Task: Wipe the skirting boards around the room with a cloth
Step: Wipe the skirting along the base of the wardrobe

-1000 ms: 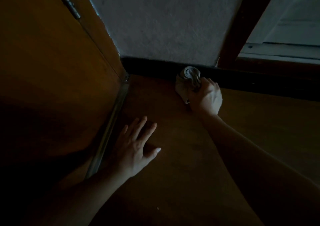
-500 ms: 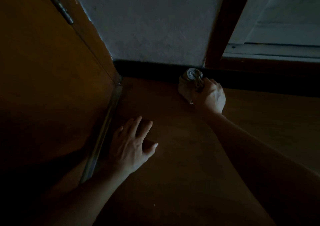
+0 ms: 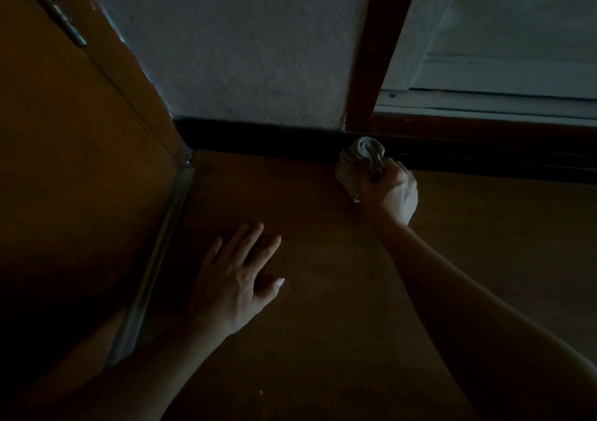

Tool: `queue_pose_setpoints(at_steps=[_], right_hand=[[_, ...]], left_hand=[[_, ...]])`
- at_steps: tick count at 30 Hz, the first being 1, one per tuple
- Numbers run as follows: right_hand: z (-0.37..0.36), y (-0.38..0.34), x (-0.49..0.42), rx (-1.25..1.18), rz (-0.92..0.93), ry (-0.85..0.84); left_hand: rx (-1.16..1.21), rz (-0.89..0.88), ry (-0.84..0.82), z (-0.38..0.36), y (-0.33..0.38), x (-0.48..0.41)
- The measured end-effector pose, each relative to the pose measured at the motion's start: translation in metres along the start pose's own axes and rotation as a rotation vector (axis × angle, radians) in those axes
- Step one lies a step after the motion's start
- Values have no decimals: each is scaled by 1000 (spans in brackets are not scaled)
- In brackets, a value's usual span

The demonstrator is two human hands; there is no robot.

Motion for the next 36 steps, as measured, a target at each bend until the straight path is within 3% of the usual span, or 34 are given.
queue_pose_setpoints(at_steps=[9,15,20,26,31,36], right_hand=[[-1,-10,8,10,-29,19],[-32,-63,21,-24,38,-109],[-16,-40,10,-5,41,-78],[21,27,-1,46,-99,41],[9,16,-5,60,-11,-49],[18,25,-6,49,-41,34]], left_hand=[[2,10,24,-2,0,1],[2,11,26,-3,-1,2],[-13,6,11,-1,-1,1],[-36,57,-21,4,4,-5],[9,10,18,4,24,-16],[36,-18,28,-7,34,-18]])
Point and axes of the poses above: each hand's wrist, its own x-axis away from the middle knuckle, its own z-axis out of the back of the hand, y = z × x, the point moved 10 cm from there along -x, towards the middle knuckle, and after that the axes turned 11 degrees about y, right-handed, at the moved point
